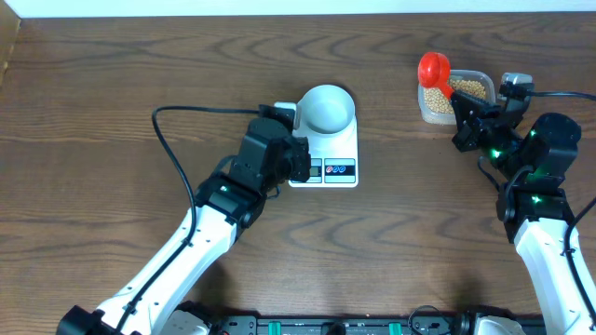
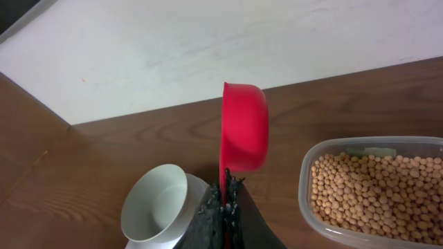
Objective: Scoop item into bowl and weigh 50g on scale
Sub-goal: 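Move the left gripper over the scale's button panel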
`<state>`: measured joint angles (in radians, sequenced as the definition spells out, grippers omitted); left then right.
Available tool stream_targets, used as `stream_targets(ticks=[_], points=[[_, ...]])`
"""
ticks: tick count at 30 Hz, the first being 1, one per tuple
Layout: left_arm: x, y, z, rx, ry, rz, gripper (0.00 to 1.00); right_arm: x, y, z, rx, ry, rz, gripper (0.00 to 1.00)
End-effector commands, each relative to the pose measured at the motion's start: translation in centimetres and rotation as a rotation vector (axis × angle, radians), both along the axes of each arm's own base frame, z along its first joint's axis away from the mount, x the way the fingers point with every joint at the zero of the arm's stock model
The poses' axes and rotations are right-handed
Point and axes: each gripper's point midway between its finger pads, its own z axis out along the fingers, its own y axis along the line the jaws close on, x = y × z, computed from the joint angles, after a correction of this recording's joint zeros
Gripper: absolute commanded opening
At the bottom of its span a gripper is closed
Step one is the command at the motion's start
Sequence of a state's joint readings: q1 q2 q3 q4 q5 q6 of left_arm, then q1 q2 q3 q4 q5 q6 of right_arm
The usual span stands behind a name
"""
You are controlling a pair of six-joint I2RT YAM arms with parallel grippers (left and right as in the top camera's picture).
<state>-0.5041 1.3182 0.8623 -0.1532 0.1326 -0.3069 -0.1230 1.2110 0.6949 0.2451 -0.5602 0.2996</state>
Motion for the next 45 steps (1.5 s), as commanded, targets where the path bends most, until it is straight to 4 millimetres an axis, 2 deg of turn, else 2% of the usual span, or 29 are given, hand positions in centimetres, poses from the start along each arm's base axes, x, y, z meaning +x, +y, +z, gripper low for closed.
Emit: stream_targets(ticks=[1, 11, 18, 25, 36, 42, 45], points=[[0.1, -0.5, 1.5, 0.036, -0.03, -0.055, 0.07, 0.4, 0.1, 1.1, -0.009, -0.029, 0.001, 0.01], [-1.2, -2.6, 0.6, 0.089, -0.018, -0.155, 0.07, 0.4, 0.1, 1.3, -0.01, -0.037, 0.003, 0.01], [-1.3, -4.9, -1.1, 0.209, 0.041, -0.282, 0.07, 0.4, 0.2, 1.3, -0.009, -0.037, 0.003, 0.01], [-0.3, -7.0, -3.7, 0.277, 0.102, -0.347, 0.07, 0.4, 0.1, 1.3, -0.01, -0.036, 0.002, 0.01], [0.0, -7.1, -8.1, 0.322, 0.183, -0.351, 0.07, 0.4, 0.1, 1.2, -0.014, -0.036, 0.001, 0.01], [0.3, -7.3, -9.3, 0.327, 0.193, -0.351, 0.07, 0.4, 0.1, 1.1, -0.013, -0.032, 0.001, 0.01], [0.7, -6.7, -9.6, 0.355, 0.19, -0.316, 0.07, 0.4, 0.1, 1.1, -0.013, -0.031, 0.0, 0.01]])
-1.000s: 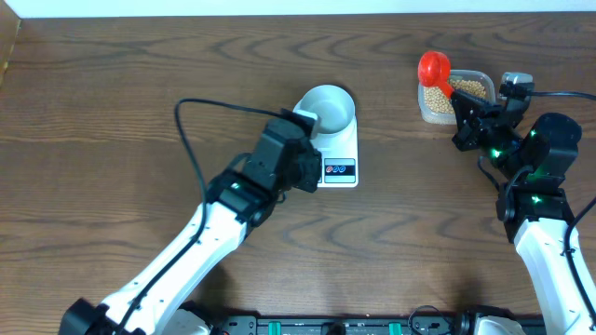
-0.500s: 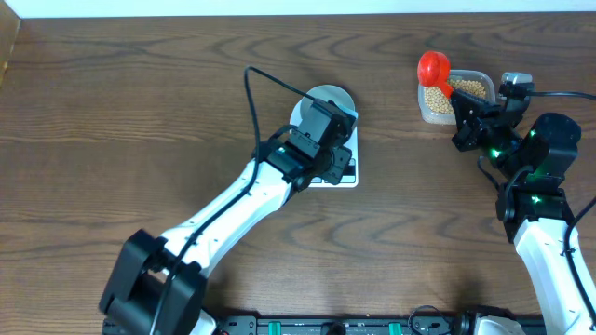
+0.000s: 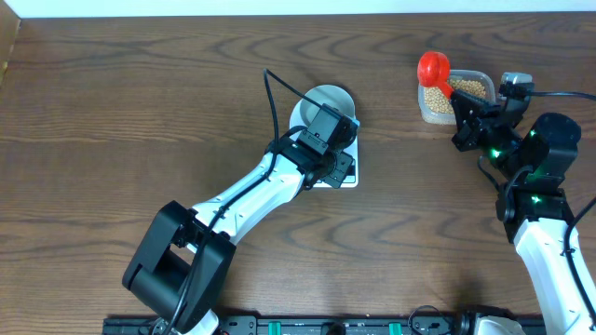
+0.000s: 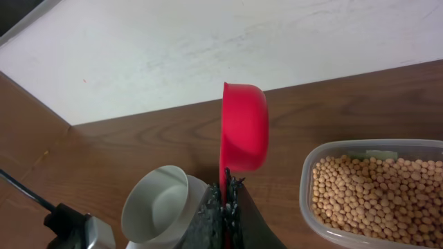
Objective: Scoop item into bowl and weigh 50g on scale
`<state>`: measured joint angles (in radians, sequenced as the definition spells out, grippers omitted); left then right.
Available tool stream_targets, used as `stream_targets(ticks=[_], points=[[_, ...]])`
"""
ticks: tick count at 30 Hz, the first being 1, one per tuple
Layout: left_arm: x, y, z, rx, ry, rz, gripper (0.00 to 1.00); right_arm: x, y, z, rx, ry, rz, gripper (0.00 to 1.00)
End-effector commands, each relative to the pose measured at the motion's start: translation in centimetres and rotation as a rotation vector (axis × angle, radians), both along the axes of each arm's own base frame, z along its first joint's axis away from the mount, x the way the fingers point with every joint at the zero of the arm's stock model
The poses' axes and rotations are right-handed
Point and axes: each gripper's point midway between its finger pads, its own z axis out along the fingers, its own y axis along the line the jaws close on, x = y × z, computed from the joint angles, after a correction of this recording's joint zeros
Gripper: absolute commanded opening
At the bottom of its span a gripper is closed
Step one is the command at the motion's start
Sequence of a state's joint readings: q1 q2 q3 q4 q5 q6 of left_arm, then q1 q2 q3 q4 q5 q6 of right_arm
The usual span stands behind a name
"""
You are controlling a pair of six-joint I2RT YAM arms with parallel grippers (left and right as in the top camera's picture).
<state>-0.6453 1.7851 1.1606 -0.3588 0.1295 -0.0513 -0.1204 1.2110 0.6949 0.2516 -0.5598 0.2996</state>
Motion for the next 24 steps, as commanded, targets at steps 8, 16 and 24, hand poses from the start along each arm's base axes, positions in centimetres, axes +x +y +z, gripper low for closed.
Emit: stream_targets(ticks=[8, 16, 24], points=[[0.7, 0.7, -1.0, 0.034, -0.04, 0.035, 0.07, 0.3, 0.0, 0.8, -0.011, -0.015, -0.001, 0.01], [0.6, 0.7, -1.2, 0.03, -0.041, 0.04, 0.07, -0.6, 0.8, -0.8, 0.001, 0.059, 0.047, 0.01], [0.6, 0.8, -1.2, 0.031, -0.04, 0.04, 0.07, -1.5, 1.8, -1.7, -0.003, 0.092, 0.118, 0.01]])
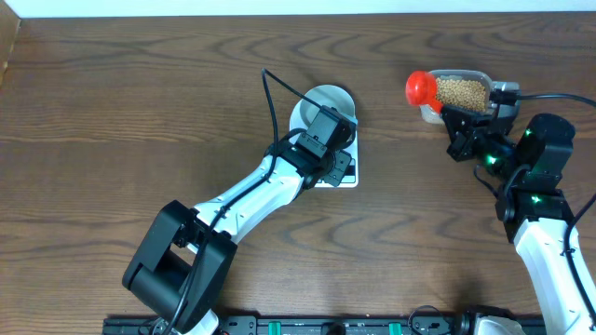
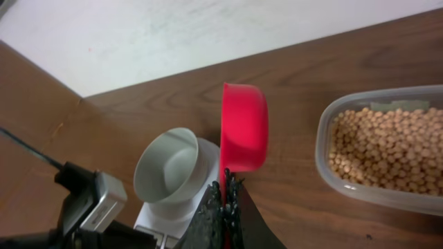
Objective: Scoop item into bowl and weigh 50g on scale
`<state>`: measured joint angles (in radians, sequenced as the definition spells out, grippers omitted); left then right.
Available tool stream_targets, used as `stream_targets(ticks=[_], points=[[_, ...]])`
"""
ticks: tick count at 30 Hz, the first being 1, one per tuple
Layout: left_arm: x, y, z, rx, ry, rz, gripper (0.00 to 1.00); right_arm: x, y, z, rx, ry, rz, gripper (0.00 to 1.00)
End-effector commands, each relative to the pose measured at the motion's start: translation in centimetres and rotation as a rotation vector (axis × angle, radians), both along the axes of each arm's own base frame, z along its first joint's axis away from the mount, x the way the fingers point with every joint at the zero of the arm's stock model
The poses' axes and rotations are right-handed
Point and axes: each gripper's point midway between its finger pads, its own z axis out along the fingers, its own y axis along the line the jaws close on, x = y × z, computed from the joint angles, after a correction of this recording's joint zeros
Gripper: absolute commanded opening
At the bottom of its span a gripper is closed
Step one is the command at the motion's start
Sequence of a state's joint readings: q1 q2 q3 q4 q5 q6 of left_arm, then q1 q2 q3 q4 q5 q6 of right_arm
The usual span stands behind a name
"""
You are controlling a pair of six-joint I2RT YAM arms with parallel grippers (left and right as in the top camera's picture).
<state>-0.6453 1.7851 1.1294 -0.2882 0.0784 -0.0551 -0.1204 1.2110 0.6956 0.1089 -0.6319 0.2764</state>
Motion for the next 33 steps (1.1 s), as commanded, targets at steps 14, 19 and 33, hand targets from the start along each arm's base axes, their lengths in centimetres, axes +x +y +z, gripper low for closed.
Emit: stream_targets(ticks=[14, 19, 33], points=[[-0.6, 0.6, -1.2, 0.027, 0.026, 0.011, 0.07, 0.4, 0.0, 1.0, -0.043, -0.049, 0.011, 0.01], [-1.0, 1.0, -2.2, 0.029, 0.033, 0.016, 0.07, 0.5, -0.1, 1.1, -0.043, -0.053, 0.011, 0.01], [-0.5, 0.6, -3.1, -0.006, 0.025, 0.055, 0.07, 0.7, -0.4, 1.1, -0.052, -0.055, -0.009, 0.01]])
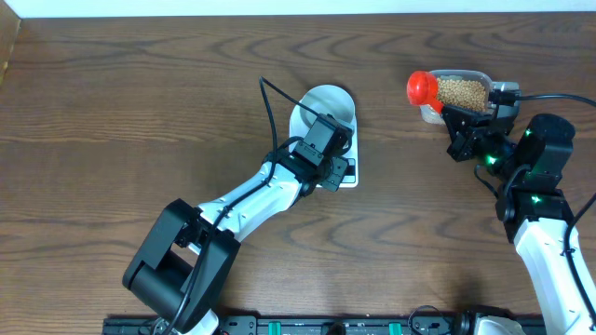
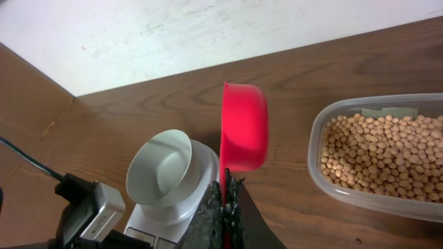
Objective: Scoop item into bowl and weigh 50g on scale
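Note:
My right gripper (image 2: 223, 188) is shut on the handle of the red scoop (image 2: 243, 128), which it holds in the air just left of the clear tub of beans (image 2: 382, 153). The scoop (image 1: 422, 87) shows edge-on, so its inside is hidden. The white bowl (image 1: 327, 102) stands empty on the white scale (image 1: 306, 120). My left gripper (image 1: 337, 156) sits over the scale's front panel, and its fingers are too dark to make out.
The left arm (image 1: 251, 195) reaches diagonally from the table's front to the scale, its cable (image 1: 276, 102) looping beside the bowl. Its wrist camera box (image 2: 90, 211) shows at the lower left of the right wrist view. The table's white back edge (image 2: 208, 34) lies beyond.
The right gripper and scoop shifted slightly; the scoop stays left of the bean tub. The left gripper has edged a little along the scale's front panel.
First my left gripper was at the scale's left side while the right held the scoop above the tub's left edge. Then the left arm lay across the scale's front. After that the scoop stood lower and further left, clear of the tub, where it remains.

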`<state>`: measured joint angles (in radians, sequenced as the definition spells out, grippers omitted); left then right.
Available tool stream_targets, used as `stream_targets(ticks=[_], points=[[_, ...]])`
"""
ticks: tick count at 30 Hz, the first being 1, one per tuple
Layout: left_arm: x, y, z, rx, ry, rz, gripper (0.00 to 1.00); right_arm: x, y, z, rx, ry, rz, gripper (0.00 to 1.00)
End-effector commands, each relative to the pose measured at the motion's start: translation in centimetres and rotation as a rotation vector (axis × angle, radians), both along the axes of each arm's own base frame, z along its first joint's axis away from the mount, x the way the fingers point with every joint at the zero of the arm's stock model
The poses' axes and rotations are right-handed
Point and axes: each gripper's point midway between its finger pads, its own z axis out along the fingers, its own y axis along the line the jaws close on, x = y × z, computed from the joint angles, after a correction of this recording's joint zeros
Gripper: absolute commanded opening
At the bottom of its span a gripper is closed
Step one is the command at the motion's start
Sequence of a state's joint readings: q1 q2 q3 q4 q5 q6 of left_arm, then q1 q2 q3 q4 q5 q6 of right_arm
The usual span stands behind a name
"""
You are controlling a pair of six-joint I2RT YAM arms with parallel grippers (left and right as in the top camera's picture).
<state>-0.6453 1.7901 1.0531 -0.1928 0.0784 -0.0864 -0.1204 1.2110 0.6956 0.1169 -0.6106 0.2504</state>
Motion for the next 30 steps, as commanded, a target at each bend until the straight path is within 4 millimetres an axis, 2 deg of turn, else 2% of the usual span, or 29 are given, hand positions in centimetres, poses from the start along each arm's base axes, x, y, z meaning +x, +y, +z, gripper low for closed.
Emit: stream_targets(ticks=[1, 12, 30], points=[[-0.01, 0.26, -1.55, 0.011, 0.027, 0.034, 0.07, 0.43, -0.06, 1.03, -0.022, -0.036, 0.003, 0.01], [0.38, 0.69, -1.85, -0.019, 0.055, 0.117, 0.07, 0.43, -0.06, 1.04, -0.022, -0.036, 0.003, 0.01], [-0.08, 0.72, -2.26, -0.025, 0.087, 0.13, 0.07, 0.42, -0.01, 1.03, -0.022, -0.036, 0.004, 0.01]])
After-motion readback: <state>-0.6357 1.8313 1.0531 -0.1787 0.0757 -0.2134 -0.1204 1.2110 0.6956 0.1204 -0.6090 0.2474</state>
